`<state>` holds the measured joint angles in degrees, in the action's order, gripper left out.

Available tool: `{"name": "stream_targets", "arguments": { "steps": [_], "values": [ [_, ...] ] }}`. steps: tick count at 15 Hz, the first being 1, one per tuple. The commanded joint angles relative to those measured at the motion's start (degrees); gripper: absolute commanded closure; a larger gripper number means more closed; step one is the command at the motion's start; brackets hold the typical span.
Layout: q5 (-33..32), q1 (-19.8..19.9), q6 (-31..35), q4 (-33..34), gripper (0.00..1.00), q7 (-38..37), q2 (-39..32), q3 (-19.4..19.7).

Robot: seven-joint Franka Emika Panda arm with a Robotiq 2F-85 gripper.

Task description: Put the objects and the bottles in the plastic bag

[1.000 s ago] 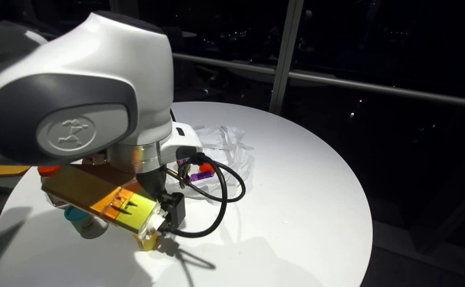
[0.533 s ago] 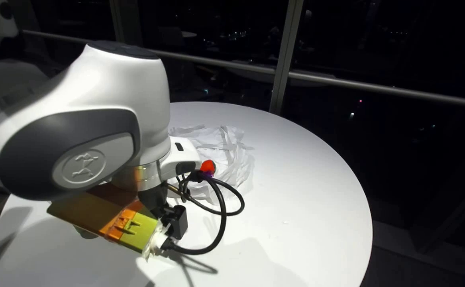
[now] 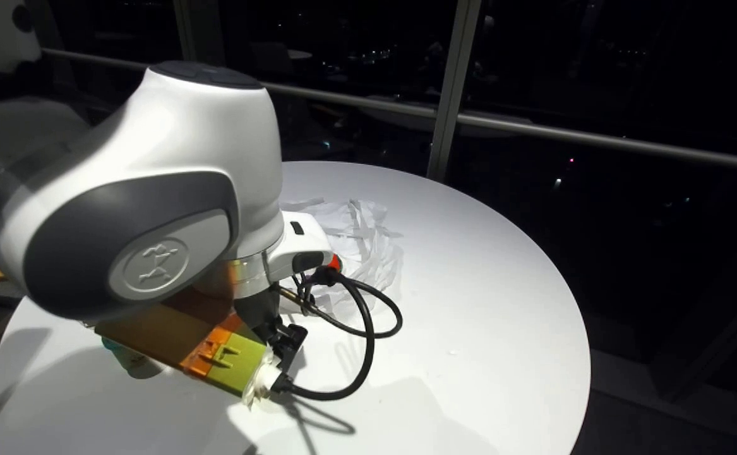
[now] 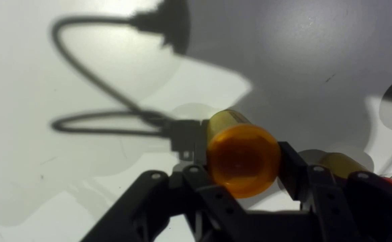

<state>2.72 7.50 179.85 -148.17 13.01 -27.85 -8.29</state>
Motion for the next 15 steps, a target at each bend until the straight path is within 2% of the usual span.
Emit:
{"name": "stream_targets", "arguments": {
  "steps": [1,2,5,8,12,15],
  "values": [
    [-1.14,-2.51,-4.18,-0.21,0.71,-4.54,6.18,2.4],
    [-0.97,-4.24,-7.2,0.42,0.71,-5.94,8.46,3.95],
    [-0.53,-4.48,-16.1,4.65,0.71,-6.9,12.59,3.26],
    [-0.69,-5.65,-22.17,13.14,0.71,-7.4,11.96,3.7],
    [-2.62,-8.09,-23.9,23.44,0.71,-10.12,6.44,5.43],
    [-0.85,-8.46,-23.09,30.27,0.71,-10.32,0.61,4.83]
  ]
}}
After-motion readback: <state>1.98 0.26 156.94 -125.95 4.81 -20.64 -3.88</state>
